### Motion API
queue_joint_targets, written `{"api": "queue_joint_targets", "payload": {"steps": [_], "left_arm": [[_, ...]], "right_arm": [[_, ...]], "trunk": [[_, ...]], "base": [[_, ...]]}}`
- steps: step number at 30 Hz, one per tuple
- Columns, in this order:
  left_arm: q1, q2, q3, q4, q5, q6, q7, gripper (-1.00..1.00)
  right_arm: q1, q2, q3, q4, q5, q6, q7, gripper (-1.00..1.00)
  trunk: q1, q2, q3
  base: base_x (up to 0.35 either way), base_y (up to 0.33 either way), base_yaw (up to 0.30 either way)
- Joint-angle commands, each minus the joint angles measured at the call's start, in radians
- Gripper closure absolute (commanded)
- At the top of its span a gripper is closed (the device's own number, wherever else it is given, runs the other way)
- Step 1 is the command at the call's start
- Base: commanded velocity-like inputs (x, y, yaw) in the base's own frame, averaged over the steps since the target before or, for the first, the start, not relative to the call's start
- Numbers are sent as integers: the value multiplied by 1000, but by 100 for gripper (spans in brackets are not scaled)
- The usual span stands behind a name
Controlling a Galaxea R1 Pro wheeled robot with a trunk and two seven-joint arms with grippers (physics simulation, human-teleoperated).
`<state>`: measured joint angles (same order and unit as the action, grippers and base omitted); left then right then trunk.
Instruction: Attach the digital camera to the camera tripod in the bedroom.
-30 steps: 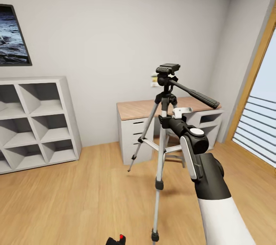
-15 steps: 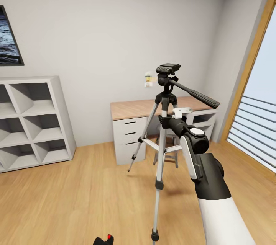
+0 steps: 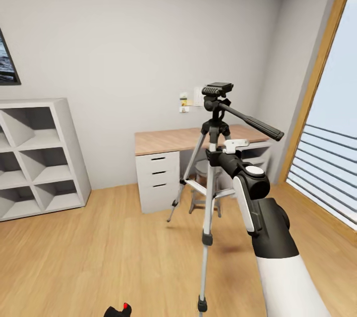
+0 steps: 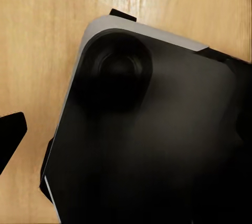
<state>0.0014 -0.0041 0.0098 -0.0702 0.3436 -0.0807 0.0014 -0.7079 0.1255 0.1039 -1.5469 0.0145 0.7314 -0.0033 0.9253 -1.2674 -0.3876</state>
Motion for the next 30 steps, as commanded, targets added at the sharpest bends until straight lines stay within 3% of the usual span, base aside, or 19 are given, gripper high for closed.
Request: {"api": "queue_joint_targets", "payload": {"steps": [1,13,23,30], "left_arm": [[0,0,1,-1,4,-2,0,-100],[0,1,0,-1,4,-2,0,-100],[0,2,1,0,5,-2,0,-100],[0,3,1,0,5,-2,0,-100]], "right_arm": [[-1,0,0,-1,5,5,-1,100],[-1,0,-1,1,14,2,-6,100],[-1,0,-1,5,12,-36,-6,100],[1,-2,-3,41,4,-103,-5,100]], "trunk": [[0,-1,-1],[0,-1,-1],[0,-1,-1],[0,-1,-1]], "base": [[0,-280,0],[0,-242,0],[0,-36,0],[0,-2,0]]}}
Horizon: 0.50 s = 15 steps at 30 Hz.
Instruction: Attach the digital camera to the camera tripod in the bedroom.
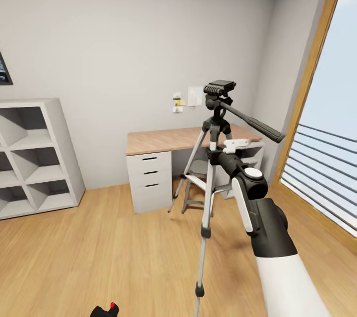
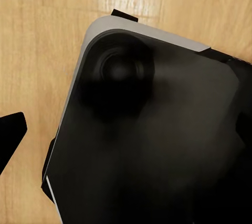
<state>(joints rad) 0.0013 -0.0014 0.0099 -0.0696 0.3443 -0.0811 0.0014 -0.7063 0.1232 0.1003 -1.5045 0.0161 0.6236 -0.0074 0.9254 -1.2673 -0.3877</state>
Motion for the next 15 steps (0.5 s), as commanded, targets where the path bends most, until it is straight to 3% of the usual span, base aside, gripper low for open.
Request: {"api": "queue_joint_targets", "payload": {"steps": [1,8,15], "left_arm": [[0,0,1,-1,4,-2,0,-100],[0,0,1,-1,4,-2,0,-100],[0,0,1,-1,4,-2,0,-100]], "right_arm": [[-1,0,0,6,2,1,-1,100],[-1,-2,-1,98,2,-50,0,100],[-1,-21,1,149,2,-77,-1,100]], "trunk": [[0,-1,-1],[0,-1,-1],[0,-1,-1]], "base": [[0,0,0],[0,0,0],[0,0,0]]}}
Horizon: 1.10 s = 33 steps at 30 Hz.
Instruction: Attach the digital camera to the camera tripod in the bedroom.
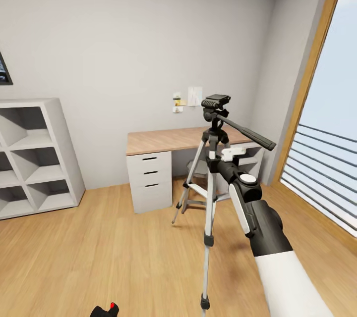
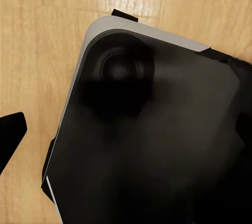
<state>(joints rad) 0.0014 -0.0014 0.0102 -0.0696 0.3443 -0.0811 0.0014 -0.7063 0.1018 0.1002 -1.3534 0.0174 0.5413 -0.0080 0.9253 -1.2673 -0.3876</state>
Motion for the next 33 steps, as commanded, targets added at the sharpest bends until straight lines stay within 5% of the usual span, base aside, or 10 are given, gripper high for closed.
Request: {"api": "queue_joint_targets", "payload": {"steps": [1,30,31,33], "left_arm": [[0,0,1,-1,4,-2,0,-100],[0,0,1,-1,4,-2,0,-100],[0,0,1,-1,4,-2,0,-100],[0,0,1,-1,4,-2,0,-100]], "right_arm": [[-1,-2,1,2,1,4,-1,100],[-1,-8,1,32,-1,-1,-1,100],[-1,-8,0,38,-1,-1,-1,-100],[-1,-8,0,42,-1,-1,-1,-100]], "trunk": [[0,-1,-1],[0,-1,-1],[0,-1,-1],[0,-1,-1]], "base": [[0,0,0],[0,0,0],[0,0,0],[0,0,0]]}}
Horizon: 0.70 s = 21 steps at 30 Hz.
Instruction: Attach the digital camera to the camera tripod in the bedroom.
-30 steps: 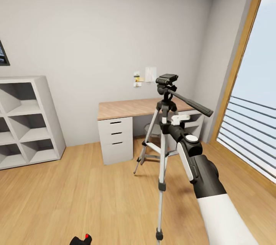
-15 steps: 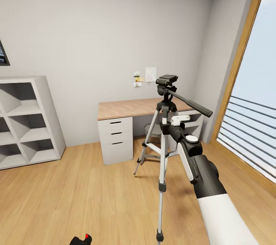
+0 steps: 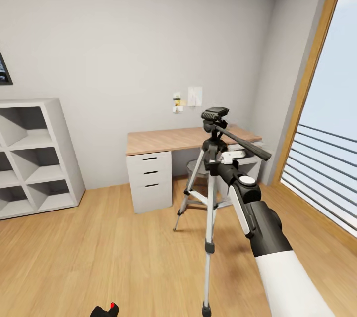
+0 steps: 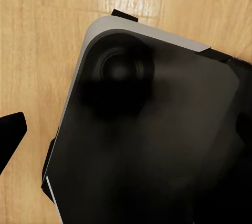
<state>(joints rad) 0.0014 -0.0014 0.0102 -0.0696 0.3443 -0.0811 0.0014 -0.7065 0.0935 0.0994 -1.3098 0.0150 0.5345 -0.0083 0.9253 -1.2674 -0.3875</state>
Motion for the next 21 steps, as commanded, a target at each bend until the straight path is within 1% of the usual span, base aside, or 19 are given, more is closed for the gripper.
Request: {"api": "queue_joint_targets", "payload": {"steps": [1,21], "left_arm": [[0,0,1,-1,4,-2,0,-100],[0,-1,1,-1,4,-2,0,-100]], "right_arm": [[-1,0,0,0,2,5,-1,-100],[-1,-2,0,3,2,4,-1,-100]], "trunk": [[0,-1,-1],[0,-1,-1]], "base": [[0,0,0],[0,0,0]]}}
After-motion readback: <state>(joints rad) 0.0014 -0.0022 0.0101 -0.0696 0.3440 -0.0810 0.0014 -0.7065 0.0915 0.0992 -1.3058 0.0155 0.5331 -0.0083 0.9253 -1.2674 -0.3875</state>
